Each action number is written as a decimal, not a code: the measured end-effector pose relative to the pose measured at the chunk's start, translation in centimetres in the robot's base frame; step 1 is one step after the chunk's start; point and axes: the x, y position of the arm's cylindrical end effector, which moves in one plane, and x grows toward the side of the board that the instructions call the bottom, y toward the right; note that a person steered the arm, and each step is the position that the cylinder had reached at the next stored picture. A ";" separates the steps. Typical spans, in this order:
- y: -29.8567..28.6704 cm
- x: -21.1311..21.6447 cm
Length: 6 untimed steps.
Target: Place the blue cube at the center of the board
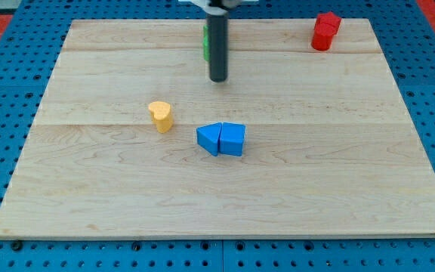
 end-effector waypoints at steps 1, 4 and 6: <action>6.5 5.5; -3.1 9.7; 0.4 15.6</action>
